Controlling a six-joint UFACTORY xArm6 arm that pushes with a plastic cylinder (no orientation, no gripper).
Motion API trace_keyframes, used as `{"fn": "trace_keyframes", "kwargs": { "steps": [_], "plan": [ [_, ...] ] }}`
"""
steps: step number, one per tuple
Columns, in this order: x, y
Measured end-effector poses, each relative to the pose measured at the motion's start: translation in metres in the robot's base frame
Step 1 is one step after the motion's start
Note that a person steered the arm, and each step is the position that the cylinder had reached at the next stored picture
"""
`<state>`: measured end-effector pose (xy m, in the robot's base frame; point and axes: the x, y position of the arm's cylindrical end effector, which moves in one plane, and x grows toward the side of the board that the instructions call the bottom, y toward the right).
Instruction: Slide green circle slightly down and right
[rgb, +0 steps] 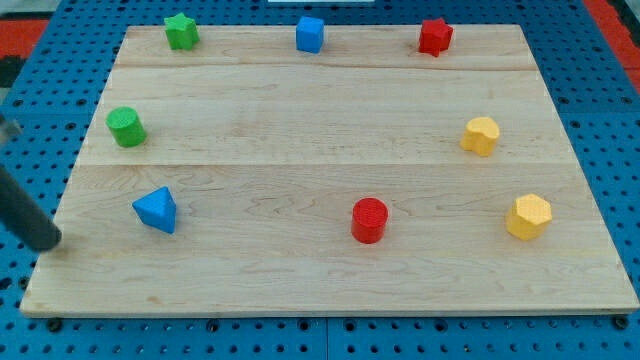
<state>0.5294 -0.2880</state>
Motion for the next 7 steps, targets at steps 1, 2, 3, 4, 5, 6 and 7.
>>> {"fn": "trace_keyframes", "kwargs": {
  "steps": [1,2,3,4,5,6,7],
  "plan": [
    [-0.019,0.076],
    [-0.019,0.171],
    [-0.020,0.102],
    [-0.056,0.035],
    [-0.091,-0.016],
    [-0.135,0.030],
    [-0.159,0.028]
  ]
}}
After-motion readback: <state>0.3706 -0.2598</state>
